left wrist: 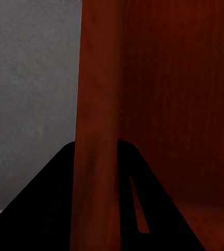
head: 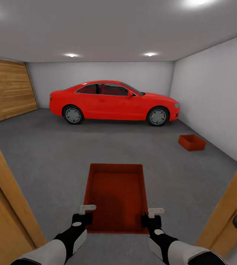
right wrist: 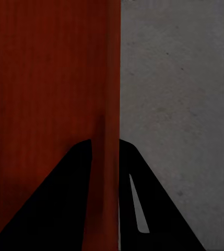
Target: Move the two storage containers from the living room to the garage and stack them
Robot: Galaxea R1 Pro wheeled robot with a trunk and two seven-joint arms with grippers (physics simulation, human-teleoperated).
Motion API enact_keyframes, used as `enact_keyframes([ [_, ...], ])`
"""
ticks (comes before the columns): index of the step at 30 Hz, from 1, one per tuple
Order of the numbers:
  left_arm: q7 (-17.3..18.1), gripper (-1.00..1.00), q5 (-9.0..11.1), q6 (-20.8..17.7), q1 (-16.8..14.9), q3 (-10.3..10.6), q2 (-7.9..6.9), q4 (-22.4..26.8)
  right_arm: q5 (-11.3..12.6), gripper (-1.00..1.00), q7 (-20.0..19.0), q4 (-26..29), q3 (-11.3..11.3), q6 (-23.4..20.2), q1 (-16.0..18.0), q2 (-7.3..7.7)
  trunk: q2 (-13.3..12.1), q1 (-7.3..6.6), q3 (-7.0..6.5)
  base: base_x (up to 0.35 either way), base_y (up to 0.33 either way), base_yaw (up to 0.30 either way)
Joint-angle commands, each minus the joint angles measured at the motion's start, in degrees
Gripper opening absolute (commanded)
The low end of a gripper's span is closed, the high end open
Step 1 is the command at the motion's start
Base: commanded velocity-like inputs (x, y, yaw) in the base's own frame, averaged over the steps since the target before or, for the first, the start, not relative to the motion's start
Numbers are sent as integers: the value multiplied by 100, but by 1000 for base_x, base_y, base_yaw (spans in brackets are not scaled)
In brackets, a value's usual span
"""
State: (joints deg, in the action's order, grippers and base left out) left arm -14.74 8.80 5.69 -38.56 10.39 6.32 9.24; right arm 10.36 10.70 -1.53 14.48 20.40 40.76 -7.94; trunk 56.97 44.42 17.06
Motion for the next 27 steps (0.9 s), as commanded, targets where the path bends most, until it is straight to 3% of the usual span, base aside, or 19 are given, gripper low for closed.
enact_keyframes([
  [1,-55,-100,436,2,-14,-308,-464,26,-34,-100,-6,-15,-174,8,2,64,5,4,7,321,0,0],
  [27,-55,-100,441,-15,-14,-316,-474,17,-34,-100,-6,-14,-174,8,2,64,5,4,7,322,0,0],
])
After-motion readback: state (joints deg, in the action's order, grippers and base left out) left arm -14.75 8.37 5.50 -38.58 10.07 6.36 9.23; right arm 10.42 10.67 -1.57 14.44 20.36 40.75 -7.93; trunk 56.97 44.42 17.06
